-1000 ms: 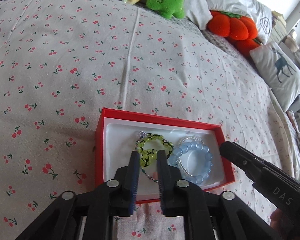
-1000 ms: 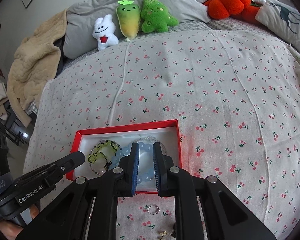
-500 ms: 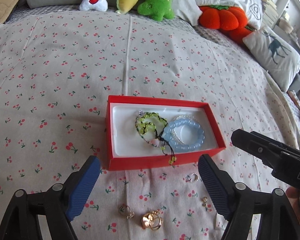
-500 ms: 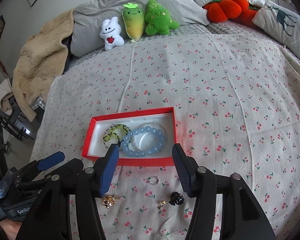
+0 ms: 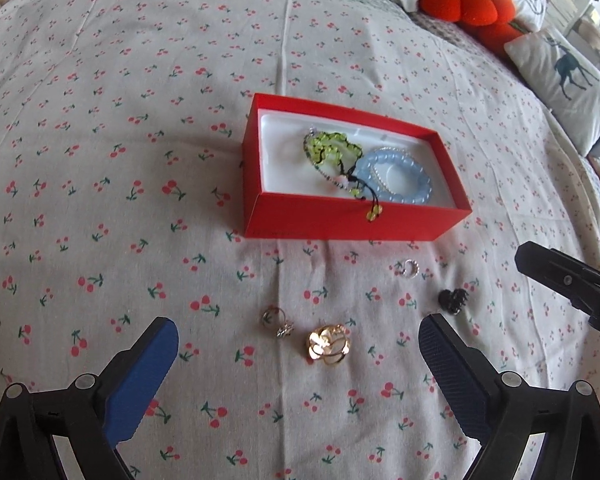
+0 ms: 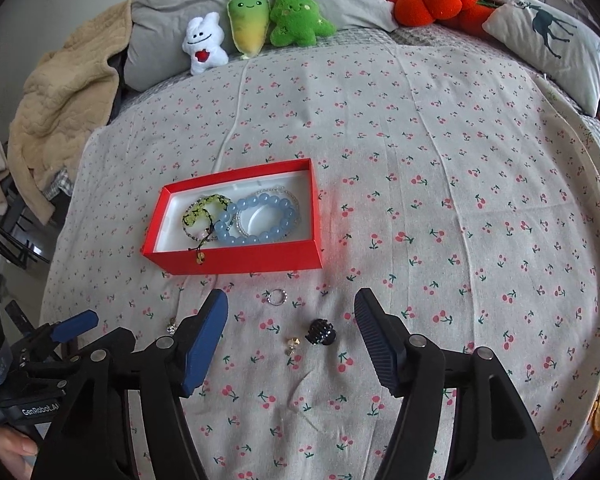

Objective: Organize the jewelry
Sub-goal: 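Raise both open grippers and move toward the rings and clip, then grasp the gold flower ring with the left gripper while the right gripper grasps the black hair clip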

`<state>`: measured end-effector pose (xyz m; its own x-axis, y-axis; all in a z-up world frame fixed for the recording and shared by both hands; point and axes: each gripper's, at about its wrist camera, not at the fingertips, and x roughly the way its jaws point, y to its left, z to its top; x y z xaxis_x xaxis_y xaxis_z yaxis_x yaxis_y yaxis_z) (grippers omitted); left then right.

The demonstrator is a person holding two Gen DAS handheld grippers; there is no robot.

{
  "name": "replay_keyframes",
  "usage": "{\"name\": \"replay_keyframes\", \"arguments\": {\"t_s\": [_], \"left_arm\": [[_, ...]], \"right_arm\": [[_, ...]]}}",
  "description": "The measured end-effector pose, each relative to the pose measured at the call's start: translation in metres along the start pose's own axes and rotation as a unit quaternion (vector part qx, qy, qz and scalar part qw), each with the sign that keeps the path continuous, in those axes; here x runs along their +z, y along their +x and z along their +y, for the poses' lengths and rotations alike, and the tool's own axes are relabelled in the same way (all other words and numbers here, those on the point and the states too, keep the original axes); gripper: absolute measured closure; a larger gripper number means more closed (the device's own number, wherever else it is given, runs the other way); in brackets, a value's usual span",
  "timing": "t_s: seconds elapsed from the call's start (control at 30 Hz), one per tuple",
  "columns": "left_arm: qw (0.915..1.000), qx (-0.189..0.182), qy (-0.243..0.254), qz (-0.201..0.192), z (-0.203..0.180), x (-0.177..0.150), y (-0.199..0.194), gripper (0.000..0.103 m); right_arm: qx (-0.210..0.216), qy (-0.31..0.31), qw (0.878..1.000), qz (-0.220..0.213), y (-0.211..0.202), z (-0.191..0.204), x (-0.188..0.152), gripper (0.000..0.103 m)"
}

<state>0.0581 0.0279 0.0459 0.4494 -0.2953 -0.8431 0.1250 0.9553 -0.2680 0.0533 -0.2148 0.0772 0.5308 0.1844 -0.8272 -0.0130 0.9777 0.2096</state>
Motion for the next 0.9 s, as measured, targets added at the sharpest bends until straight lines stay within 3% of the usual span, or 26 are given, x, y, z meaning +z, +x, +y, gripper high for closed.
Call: {"name": "replay_keyframes", "arguments": {"t_s": [0.2, 0.4, 0.57, 0.63, 0.8, 0.9], "left_arm": [[0.9993, 0.010, -0.020, 0.030, 0.015, -0.012, 0.005, 0.003], [0.9965, -0.022, -0.058, 0.057, 0.026, -0.018, 0.013, 0.003], [0.9948, -0.044, -0.058, 0.072, 0.020, -0.019, 0.022, 0.005], [0.9936, -0.054, -0.054, 0.083, 0.014, -0.020, 0.028, 0.015], [0.9911, -0.069, -0.054, 0.101, -0.001, -0.021, 0.045, 0.024], [0.9898, -0.072, -0.060, 0.108, -0.008, -0.022, 0.055, 0.035]], "right_arm": [[-0.027, 0.013, 0.999, 0.033, 0.008, -0.006, -0.011, 0.032], [-0.029, 0.035, 0.998, 0.053, 0.016, -0.013, -0.015, 0.032], [-0.030, 0.050, 0.996, 0.063, 0.024, -0.018, -0.016, 0.032], [-0.029, 0.054, 0.996, 0.067, 0.026, -0.019, -0.016, 0.032], [-0.030, 0.065, 0.995, 0.074, 0.032, -0.023, -0.017, 0.032], [-0.028, 0.069, 0.994, 0.075, 0.033, -0.025, -0.016, 0.032]]}}
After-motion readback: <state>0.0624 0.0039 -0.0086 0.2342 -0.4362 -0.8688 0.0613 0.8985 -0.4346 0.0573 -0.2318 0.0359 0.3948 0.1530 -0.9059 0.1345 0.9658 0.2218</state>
